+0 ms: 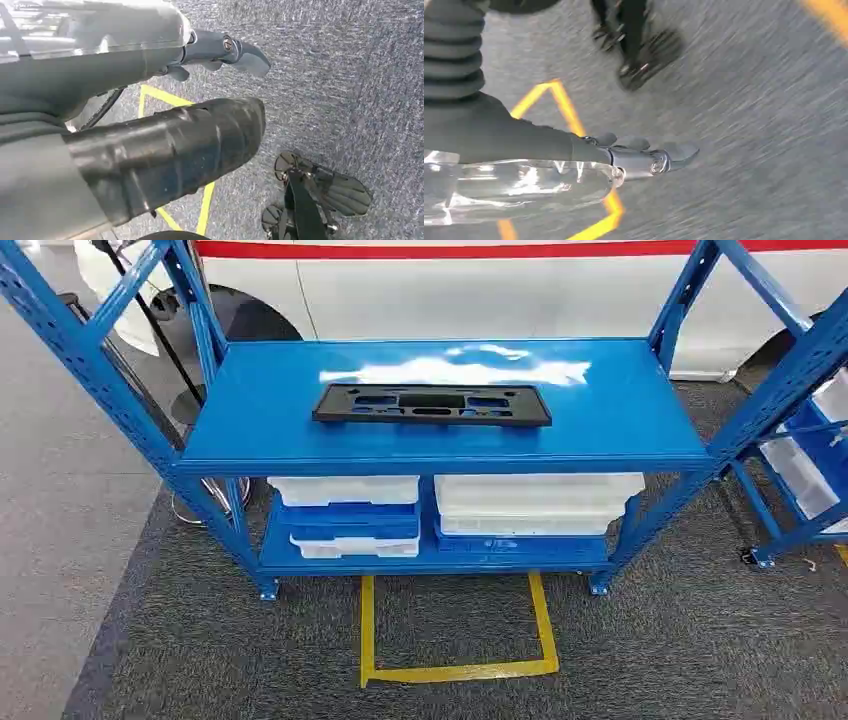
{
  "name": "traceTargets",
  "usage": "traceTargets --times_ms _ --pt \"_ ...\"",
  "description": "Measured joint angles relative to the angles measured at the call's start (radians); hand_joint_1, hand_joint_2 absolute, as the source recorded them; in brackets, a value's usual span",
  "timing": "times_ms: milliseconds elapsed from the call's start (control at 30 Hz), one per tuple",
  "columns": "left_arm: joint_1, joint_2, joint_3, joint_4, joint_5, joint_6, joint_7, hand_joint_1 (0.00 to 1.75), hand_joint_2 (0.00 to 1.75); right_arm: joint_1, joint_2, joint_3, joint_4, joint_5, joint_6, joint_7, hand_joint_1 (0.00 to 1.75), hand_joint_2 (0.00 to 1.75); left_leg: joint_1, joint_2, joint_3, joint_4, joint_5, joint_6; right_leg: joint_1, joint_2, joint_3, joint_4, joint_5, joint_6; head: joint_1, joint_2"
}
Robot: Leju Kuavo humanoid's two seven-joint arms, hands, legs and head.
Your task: Take the parts from the cabinet and place them on the table.
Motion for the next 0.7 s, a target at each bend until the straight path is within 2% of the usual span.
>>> traceTargets --times_ms 167,200,367,433,467,500,567,600,633,667,700 --pt "-0.002 0.002 -0.015 0.003 0.005 0.0 0.0 0.0 0.0 0.0 0.036 -0.003 -0.104 0.1 0.101 -0.068 0.0 1.75 -0.001 0.0 0.0 0.002 0.0 0.0 -0.001 0.0 0.0 0.0 0.0 0.0 0.0 0.0" --pt "-0.002 0.003 -0.016 0.003 0.007 0.0 0.0 0.0 0.0 0.0 0.045 -0.001 -0.123 0.12 0.116 -0.08 0.0 0.0 -0.001 0.0 0.0 0.003 0.0 0.001 -0.001 0.0 0.0 0.0 0.001 0.001 0.0 0.0" --pt "-0.005 0.005 -0.024 0.005 0.015 0.0 0.002 0.0 0.0 0.0 0.092 0.037 -0.22 0.234 0.186 -0.145 0.0 0.0 -0.003 0.0 -0.004 0.009 -0.003 0.007 -0.003 0.0 0.001 -0.001 0.003 0.005 0.0 0.0" --pt "-0.007 0.005 -0.027 0.005 0.02 0.001 0.002 0.0 0.0 0.003 0.113 0.064 -0.266 0.282 0.198 -0.167 0.0 0.0 -0.003 0.0 -0.004 0.0 0.001 0.015 -0.002 0.0 0.003 -0.008 0.007 0.012 0.0 0.0" --pt "-0.009 0.005 -0.034 0.005 0.021 0.001 0.003 0.0 0.0 0.005 0.123 0.079 -0.296 0.307 0.2 -0.176 0.0 0.0 0.013 0.003 0.01 -0.018 0.014 0.022 -0.002 -0.001 0.004 0.001 0.0 0.016 0.0 0.0" --pt "-0.01 0.005 -0.038 0.005 0.022 0.002 0.006 0.0 0.0 0.006 0.131 0.094 -0.319 0.324 0.202 -0.18 0.0 0.0 0.011 0.005 0.013 -0.026 0.017 0.026 0.001 -0.003 -0.006 0.02 -0.014 0.017 0.002 0.0" --pt "-0.012 0.005 -0.041 0.005 0.027 0.002 0.011 0.0 0.0 0.009 0.143 0.132 -0.368 0.362 0.204 -0.187 0.0 0.0 0.012 0.011 0.011 -0.026 0.019 0.03 -0.002 -0.002 -0.077 0.159 -0.091 0.02 0.001 0.0" --pt "-0.012 0.005 -0.042 0.005 0.031 0.002 0.013 0.0 0.0 0.016 0.148 0.155 -0.394 0.373 0.202 -0.188 0.0 0.0 0.012 0.012 0.011 -0.026 0.018 0.03 -0.005 -0.002 -0.118 0.238 -0.119 0.023 0.0 0.0" --pt "-0.013 0.005 -0.045 0.005 0.032 0.002 0.015 0.0 0.0 0.025 0.151 0.18 -0.422 0.383 0.2 -0.188 0.0 0.0 0.012 0.012 0.012 -0.026 0.017 0.029 -0.008 -0.002 -0.146 0.288 -0.124 0.027 0.001 0.0" --pt "-0.013 0.005 -0.047 0.005 0.036 0.002 0.018 0.0 0.0 0.033 0.154 0.207 -0.449 0.391 0.195 -0.187 0.0 0.0 0.013 0.012 0.014 -0.025 0.016 0.027 -0.013 -0.003 -0.152 0.291 -0.106 0.029 0.0 0.0" --pt "-0.013 0.005 -0.05 0.005 0.039 0.002 0.018 0.0 0.0 0.039 0.156 0.232 -0.477 0.397 0.191 -0.186 0.0 0.0 0.015 0.011 0.017 -0.024 0.013 0.022 -0.018 -0.003 -0.137 0.249 -0.069 0.032 0.001 0.0"
